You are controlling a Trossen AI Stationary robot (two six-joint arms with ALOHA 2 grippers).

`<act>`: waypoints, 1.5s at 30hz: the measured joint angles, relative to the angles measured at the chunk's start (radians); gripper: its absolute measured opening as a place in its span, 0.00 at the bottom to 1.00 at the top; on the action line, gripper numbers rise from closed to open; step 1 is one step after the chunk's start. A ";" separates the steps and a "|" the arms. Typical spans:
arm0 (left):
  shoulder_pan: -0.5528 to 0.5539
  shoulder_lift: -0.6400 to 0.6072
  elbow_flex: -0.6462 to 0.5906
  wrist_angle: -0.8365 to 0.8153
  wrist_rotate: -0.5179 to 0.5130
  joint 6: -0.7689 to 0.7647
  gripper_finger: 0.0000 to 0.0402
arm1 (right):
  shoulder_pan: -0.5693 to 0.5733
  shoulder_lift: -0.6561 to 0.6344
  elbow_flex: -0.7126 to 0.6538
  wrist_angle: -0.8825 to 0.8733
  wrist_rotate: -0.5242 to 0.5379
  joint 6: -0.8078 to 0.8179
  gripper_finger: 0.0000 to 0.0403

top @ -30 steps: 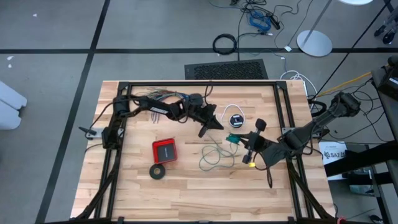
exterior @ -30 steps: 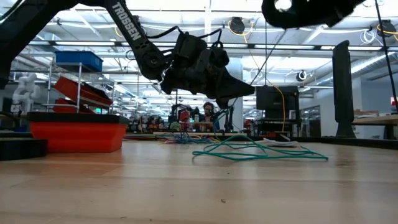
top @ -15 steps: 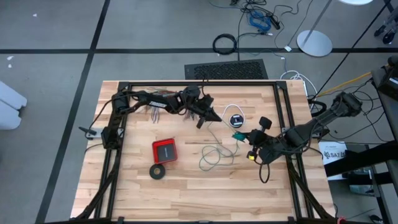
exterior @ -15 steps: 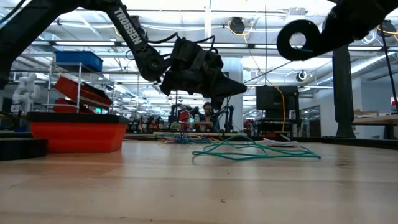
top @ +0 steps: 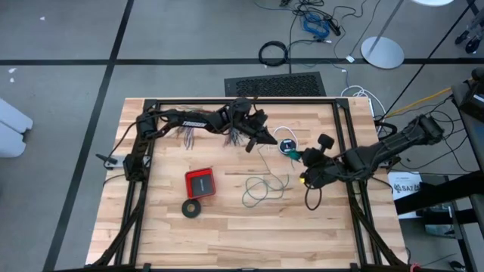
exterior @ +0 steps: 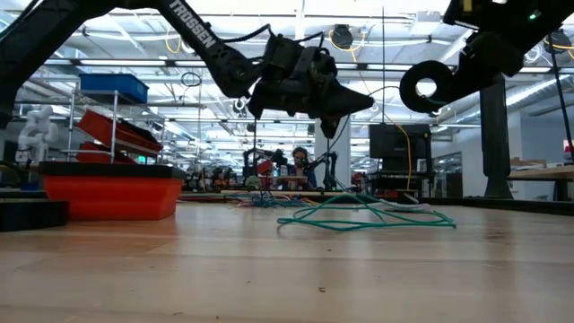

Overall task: Coil cords
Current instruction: Coil the green wire onto the spool

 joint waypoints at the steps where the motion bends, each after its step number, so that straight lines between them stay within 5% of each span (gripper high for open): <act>1: -0.006 0.000 0.004 -0.003 0.002 0.000 0.00 | -0.006 0.001 0.000 -0.003 0.021 0.002 0.00; 24: 0.084 0.000 0.013 -0.052 0.064 -0.006 0.00 | 0.048 0.024 0.000 -0.017 0.141 0.028 0.00; 45: -0.020 -0.059 0.015 -0.015 0.117 0.000 0.00 | -0.065 0.032 0.000 -0.100 0.152 0.065 0.00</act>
